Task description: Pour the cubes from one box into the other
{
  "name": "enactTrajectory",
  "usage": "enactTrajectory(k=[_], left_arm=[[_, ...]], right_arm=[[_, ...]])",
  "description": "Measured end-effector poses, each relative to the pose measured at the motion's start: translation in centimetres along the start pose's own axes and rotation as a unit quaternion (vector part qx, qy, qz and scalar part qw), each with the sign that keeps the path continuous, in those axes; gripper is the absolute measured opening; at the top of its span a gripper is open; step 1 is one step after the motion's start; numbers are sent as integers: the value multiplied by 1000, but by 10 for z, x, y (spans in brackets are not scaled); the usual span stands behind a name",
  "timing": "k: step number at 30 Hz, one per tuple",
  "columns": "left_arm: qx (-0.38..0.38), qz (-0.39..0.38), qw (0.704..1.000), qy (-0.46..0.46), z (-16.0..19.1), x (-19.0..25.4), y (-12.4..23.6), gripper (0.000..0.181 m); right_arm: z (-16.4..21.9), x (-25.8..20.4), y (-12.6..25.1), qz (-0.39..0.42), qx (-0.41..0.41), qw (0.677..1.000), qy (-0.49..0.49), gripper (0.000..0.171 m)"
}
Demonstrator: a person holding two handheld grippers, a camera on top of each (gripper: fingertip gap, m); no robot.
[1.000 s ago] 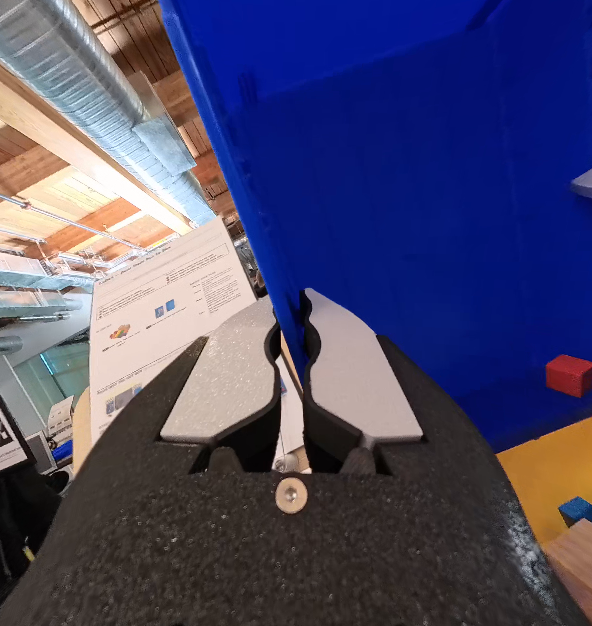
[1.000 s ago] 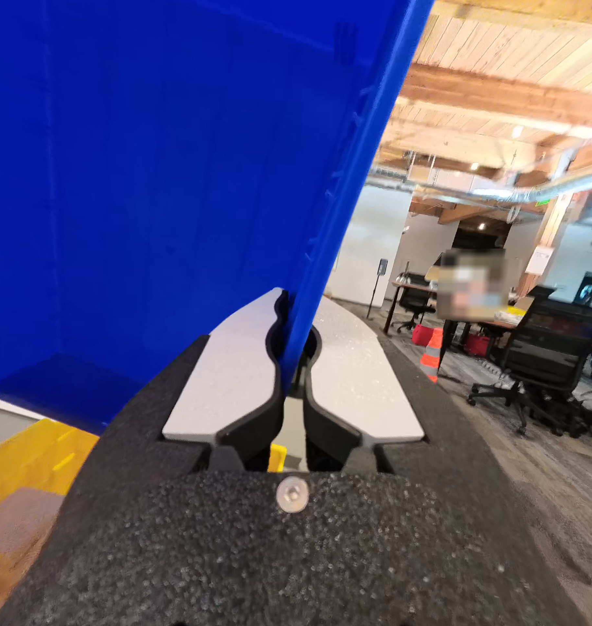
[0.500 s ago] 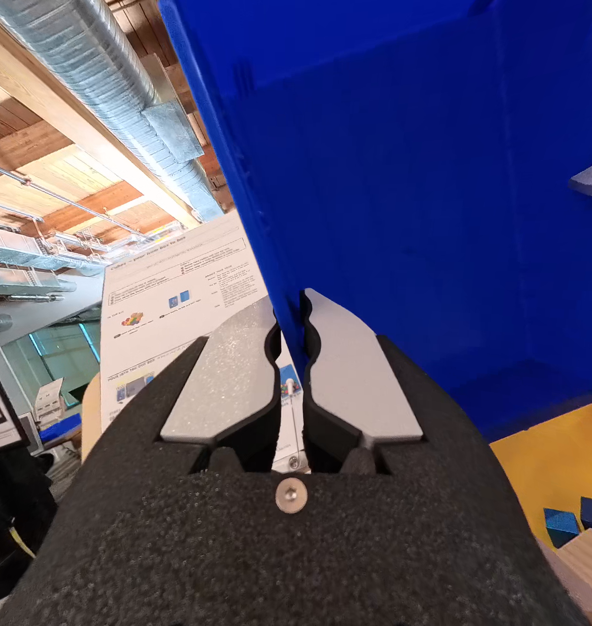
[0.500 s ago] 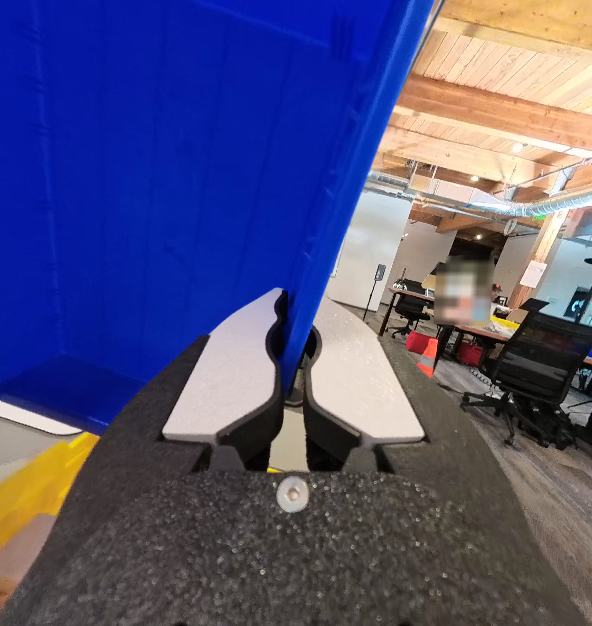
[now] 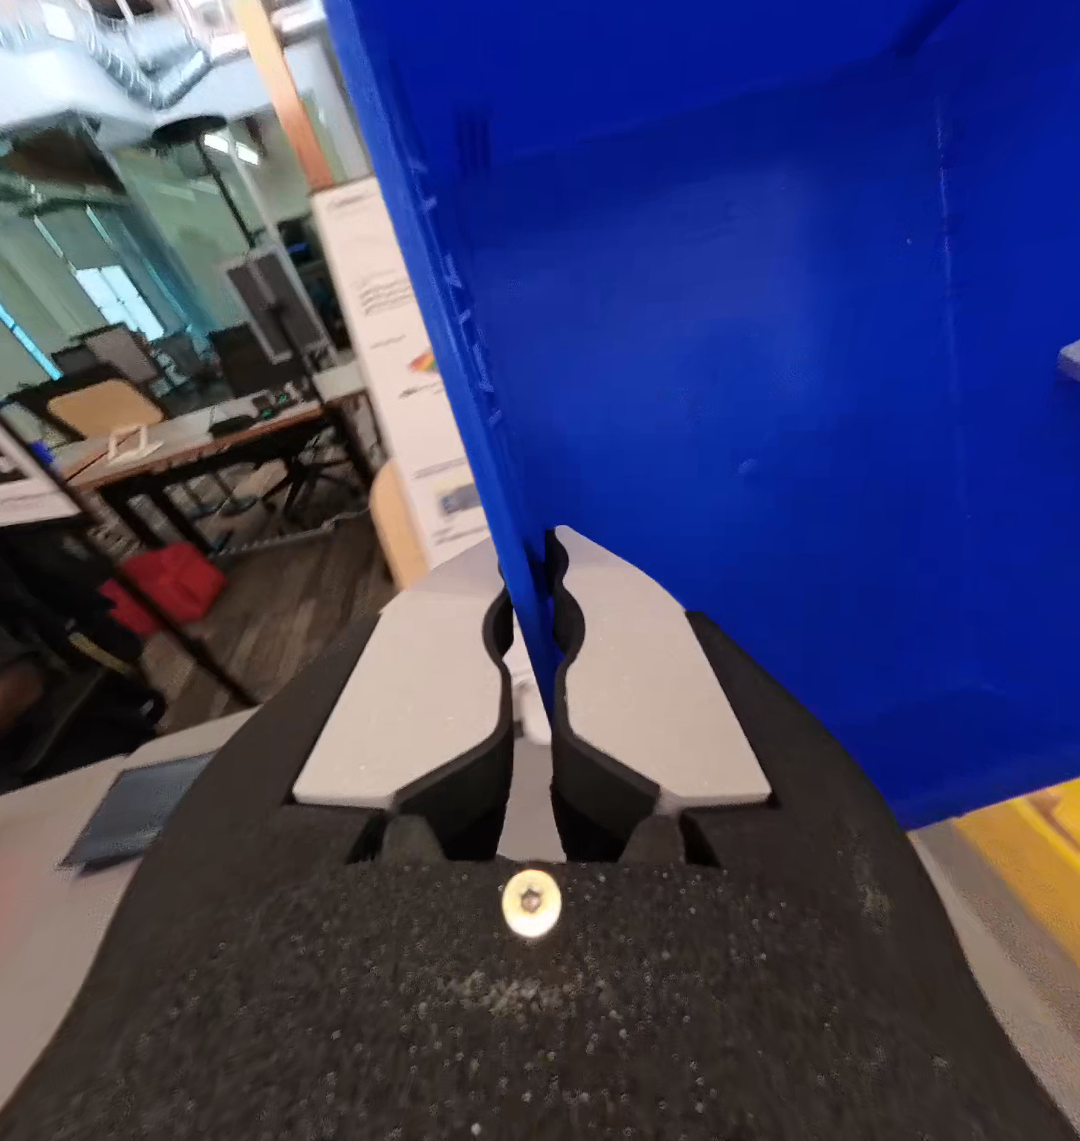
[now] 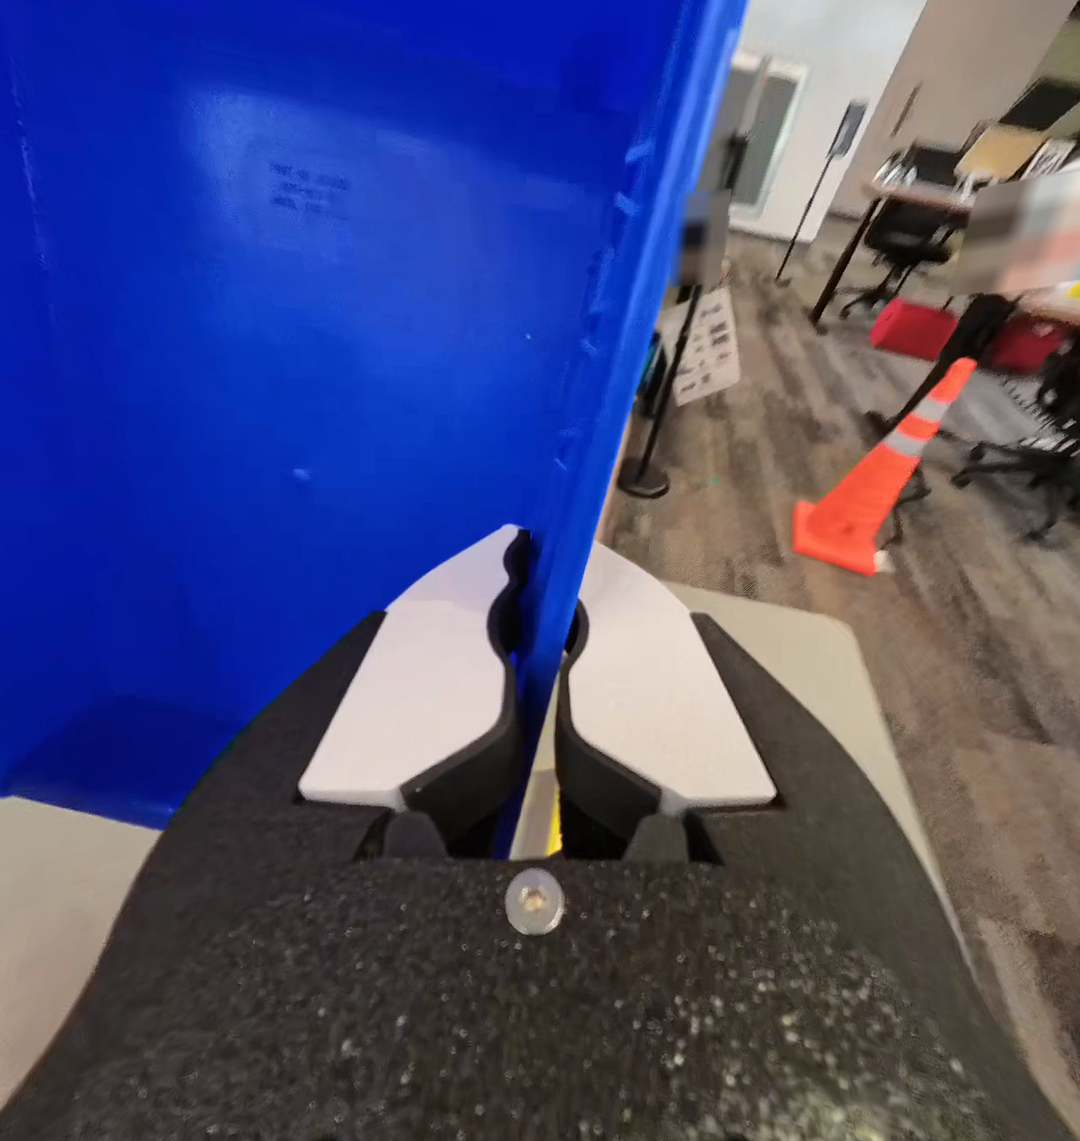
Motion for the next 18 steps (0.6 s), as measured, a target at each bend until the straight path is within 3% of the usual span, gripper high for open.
enactTrajectory(k=[3, 7, 12, 18], left_arm=[[-69, -28, 997, 6, 6, -67, 30, 8], [-180, -53, 982, 23, 35, -155, 63, 7], [-295, -96, 950, 38, 97, -244, 81, 6], [-420, -83, 902, 64, 187, -293, 71, 6]], right_arm=[[-23, -71, -8, -40, -57, 998, -9, 7], [-27, -171, -26, -132, -164, 976, -55, 6], [12, -290, -43, -225, -307, 921, -87, 6], [71, -366, -76, -218, -425, 875, -78, 6]])
Point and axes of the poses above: each gripper's, where its closed fingertips meet, y back along the fingers, z out of its underside, x = y × z across the jaws, the point moved 6 cm from there along y, back along the fingers, and after that the axes turned 12 degrees about y, right-handed, at the moved point
